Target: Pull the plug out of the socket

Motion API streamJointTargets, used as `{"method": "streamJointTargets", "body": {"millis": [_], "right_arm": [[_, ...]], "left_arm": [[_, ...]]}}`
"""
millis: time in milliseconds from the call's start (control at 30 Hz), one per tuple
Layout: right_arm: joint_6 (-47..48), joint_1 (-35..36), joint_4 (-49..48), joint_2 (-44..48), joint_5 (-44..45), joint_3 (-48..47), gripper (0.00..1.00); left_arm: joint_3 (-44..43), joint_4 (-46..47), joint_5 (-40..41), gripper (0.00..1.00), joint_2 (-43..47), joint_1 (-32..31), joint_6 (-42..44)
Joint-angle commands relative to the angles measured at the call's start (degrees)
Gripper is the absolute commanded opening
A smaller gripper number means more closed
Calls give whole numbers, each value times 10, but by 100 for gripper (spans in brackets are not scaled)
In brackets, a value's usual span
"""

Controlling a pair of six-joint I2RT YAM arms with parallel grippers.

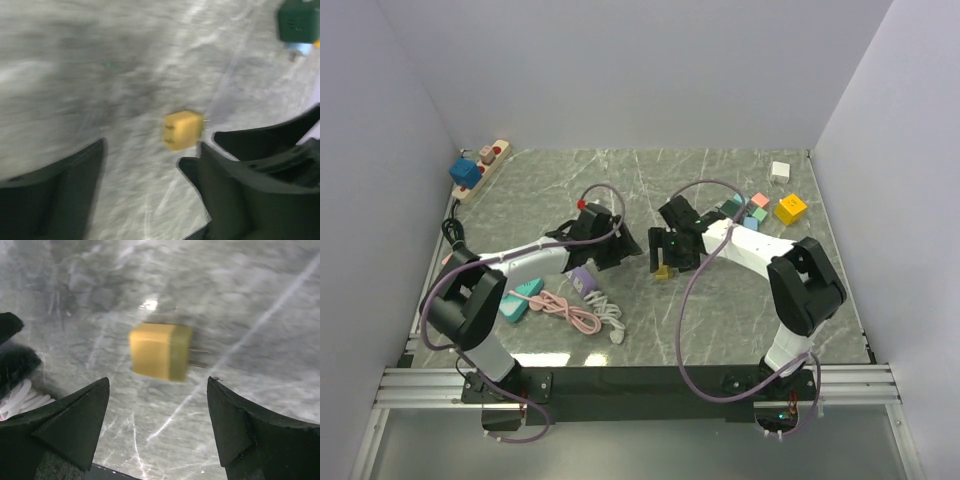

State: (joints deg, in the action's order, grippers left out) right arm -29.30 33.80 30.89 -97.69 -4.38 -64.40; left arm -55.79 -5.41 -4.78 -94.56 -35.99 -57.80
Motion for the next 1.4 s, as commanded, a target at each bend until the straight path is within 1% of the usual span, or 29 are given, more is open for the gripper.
{"method": "streamJointTargets", "body": {"millis": [0,33,67,133,200,267,333,367,433,467,533,567,633,667,733,767,833,867,1000,1033,1100,1133,1200,1233,1300,1333,1367], "right_arm": [[19,22,19,-23,43,-46,84],[20,25,22,-37,54,-57,85],[21,31,25,-43,59,-63,84],[22,35,36,-64,67,-79,82],[23,41,50,-74,70,-89,79],[22,43,57,-84,76,-96,75],[21,43,65,-92,75,-99,71],[21,43,67,-94,79,-100,67],[17,43,73,-99,85,-102,61],[14,42,78,-100,99,-103,53],[5,31,84,-96,111,-103,41],[0,25,85,-95,121,-103,27],[-14,8,87,-86,128,-99,16],[-17,-15,89,-84,132,-99,12],[-24,-42,101,-87,145,-105,9],[-25,-68,106,-90,153,-109,5],[-27,-96,109,-97,172,-116,3],[-27,-123,111,-101,177,-121,3],[-30,-174,132,-137,206,-176,4],[-32,-183,135,-143,217,-186,9],[-38,-206,144,-157,226,-214,10],[-39,-212,145,-160,219,-223,13],[-40,-225,152,-164,215,-244,26],[-32,-225,152,-160,203,-246,38],[-26,-226,142,-132,185,-238,51],[-24,-226,138,-120,174,-231,67],[-23,-225,133,-104,150,-221,73]], "left_arm": [[35,-11,19,72,49,16,8],[42,-9,14,65,56,24,9],[55,-9,11,50,59,28,12],[68,-7,0,30,65,37,14],[88,-6,0,12,72,43,12],[105,-6,-5,8,81,45,14],[112,-17,-5,2,88,49,18],[121,-21,-3,1,90,50,21],[132,-29,2,1,99,55,25],[145,-30,2,0,102,58,26],[156,-36,1,1,110,72,32],[165,-40,1,0,112,79,36],[170,-47,6,1,117,98,47],[174,-56,11,1,116,104,52],[177,-64,14,0,115,130,66],[179,-74,18,1,114,138,72],[179,-83,25,1,115,161,88],[179,-86,28,0,117,170,93],[173,-105,32,1,130,219,118],[170,-108,32,1,133,226,121],[155,-121,37,1,143,244,131],[142,-125,36,1,147,250,133],[126,-135,38,1,159,262,138],[105,-149,39,1,164,267,142],[81,-166,42,1,182,275,149],[55,-181,46,5,188,276,152],[42,-190,46,25,194,279,153]]}}
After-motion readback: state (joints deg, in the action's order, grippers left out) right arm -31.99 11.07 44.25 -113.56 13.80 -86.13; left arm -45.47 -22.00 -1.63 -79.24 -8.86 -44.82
